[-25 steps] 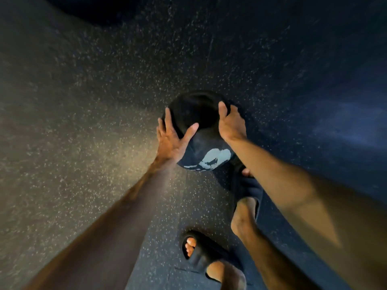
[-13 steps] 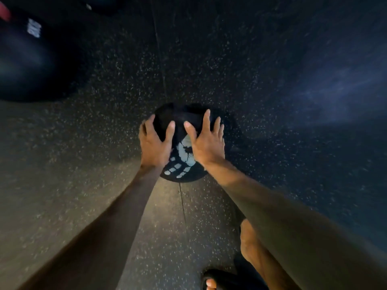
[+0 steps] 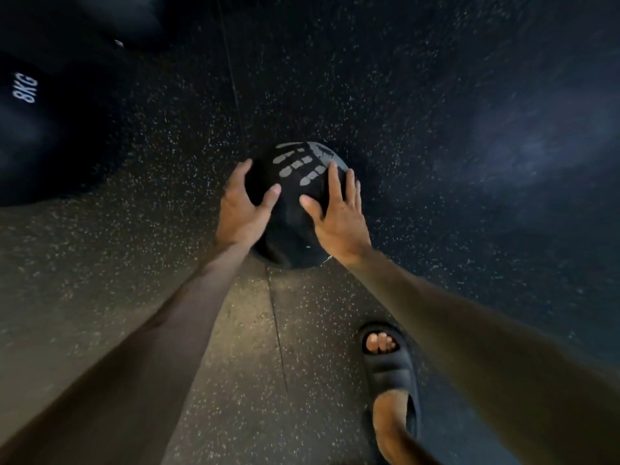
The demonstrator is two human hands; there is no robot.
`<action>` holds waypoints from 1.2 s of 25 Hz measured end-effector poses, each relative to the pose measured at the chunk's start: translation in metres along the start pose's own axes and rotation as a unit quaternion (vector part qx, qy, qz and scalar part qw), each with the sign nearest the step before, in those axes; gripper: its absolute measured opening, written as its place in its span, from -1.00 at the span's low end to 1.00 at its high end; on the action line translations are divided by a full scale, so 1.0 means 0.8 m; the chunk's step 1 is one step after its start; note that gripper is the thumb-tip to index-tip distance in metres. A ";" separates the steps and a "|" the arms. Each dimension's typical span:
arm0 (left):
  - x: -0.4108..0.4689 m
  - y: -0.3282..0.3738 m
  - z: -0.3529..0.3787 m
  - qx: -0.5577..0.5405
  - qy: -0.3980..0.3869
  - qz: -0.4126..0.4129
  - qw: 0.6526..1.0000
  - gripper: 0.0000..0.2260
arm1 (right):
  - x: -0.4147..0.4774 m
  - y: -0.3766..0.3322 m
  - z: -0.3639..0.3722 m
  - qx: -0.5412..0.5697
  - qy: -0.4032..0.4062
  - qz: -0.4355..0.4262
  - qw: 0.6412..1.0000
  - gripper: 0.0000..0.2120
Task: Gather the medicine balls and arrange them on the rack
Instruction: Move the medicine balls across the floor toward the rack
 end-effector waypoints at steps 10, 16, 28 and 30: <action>0.111 0.095 0.027 0.110 -0.120 -0.037 0.986 -0.34 | 0.060 -0.001 -0.100 0.028 0.076 0.025 0.996 -0.42; 0.175 0.135 0.011 0.118 -0.119 0.021 0.986 -0.37 | 0.104 0.005 -0.118 0.026 0.036 0.002 0.999 -0.46; 0.240 0.151 0.004 0.133 -0.143 0.089 0.977 0.03 | 0.249 -0.046 -0.239 0.132 0.064 0.182 0.972 -0.49; 0.271 0.166 0.011 0.120 -0.127 0.074 0.982 0.04 | 0.256 -0.054 -0.246 0.130 0.123 0.175 0.968 -0.50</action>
Point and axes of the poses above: each hand's wrist, its own x-axis towards the middle knuckle, its own z-axis out of the palm, y = z × x, the point moved 3 cm from there along x, towards the middle knuckle, and after that the axes turned 13 degrees about -y, right-handed, at the moved point
